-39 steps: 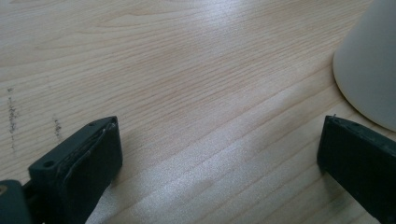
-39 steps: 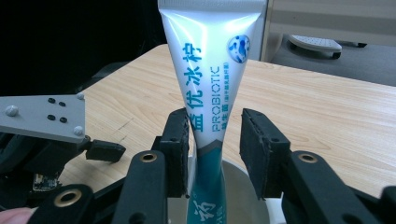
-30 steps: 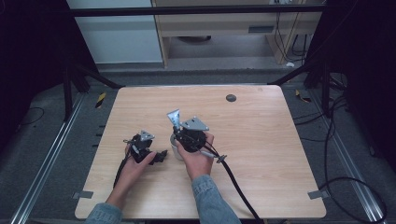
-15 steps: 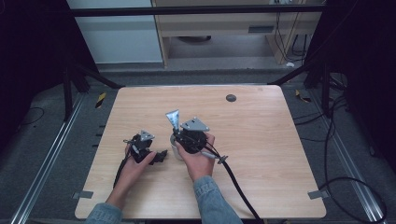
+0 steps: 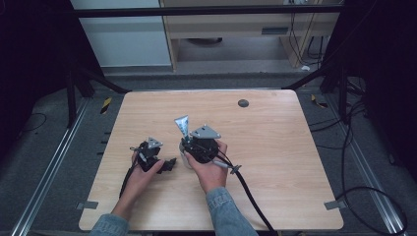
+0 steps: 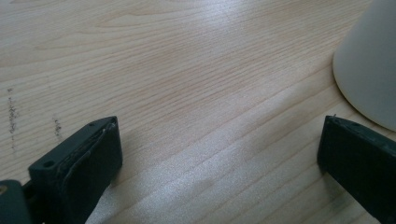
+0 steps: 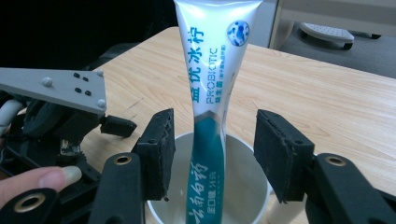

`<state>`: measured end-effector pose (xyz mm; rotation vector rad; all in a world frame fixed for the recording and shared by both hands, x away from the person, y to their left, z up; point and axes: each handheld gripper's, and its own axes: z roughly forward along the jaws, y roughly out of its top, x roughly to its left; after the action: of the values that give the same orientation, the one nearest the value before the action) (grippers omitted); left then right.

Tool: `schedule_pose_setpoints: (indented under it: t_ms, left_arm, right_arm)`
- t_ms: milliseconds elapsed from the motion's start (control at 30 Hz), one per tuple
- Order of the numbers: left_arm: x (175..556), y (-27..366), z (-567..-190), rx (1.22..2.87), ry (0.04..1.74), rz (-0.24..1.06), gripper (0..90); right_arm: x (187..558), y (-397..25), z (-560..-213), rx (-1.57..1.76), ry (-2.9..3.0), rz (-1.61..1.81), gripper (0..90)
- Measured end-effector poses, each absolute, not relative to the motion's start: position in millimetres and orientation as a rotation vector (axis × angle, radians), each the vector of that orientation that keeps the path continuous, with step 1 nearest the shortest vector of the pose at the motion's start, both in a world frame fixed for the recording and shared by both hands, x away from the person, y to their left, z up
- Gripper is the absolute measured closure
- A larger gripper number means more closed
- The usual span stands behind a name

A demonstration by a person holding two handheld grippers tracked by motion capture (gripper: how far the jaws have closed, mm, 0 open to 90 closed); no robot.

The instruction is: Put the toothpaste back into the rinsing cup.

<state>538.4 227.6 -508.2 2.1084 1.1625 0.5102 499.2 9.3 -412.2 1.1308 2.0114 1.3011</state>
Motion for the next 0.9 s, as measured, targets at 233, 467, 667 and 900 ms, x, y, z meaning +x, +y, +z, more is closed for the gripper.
schedule_pose_setpoints:
  t_ms: [233, 467, 667, 900]
  left_arm:
    - [538, 228, -508, 2.109, 1.162, 0.511, 0.0]
    - [538, 228, -508, 2.109, 1.162, 0.511, 0.0]
    - [538, 228, -508, 2.108, 1.163, 0.511, 0.0]
    - [538, 228, -508, 2.108, 1.163, 0.51, 0.0]
  right_arm:
    - [496, 4, -408, 1.116, 2.057, 1.276, 42.4]
    - [495, -5, -401, 1.101, 2.11, 1.24, 34.7]
    - [496, -13, -400, 1.109, 2.177, 1.196, 27.2]
    - [495, -22, -394, 1.109, 2.196, 1.201, 22.0]
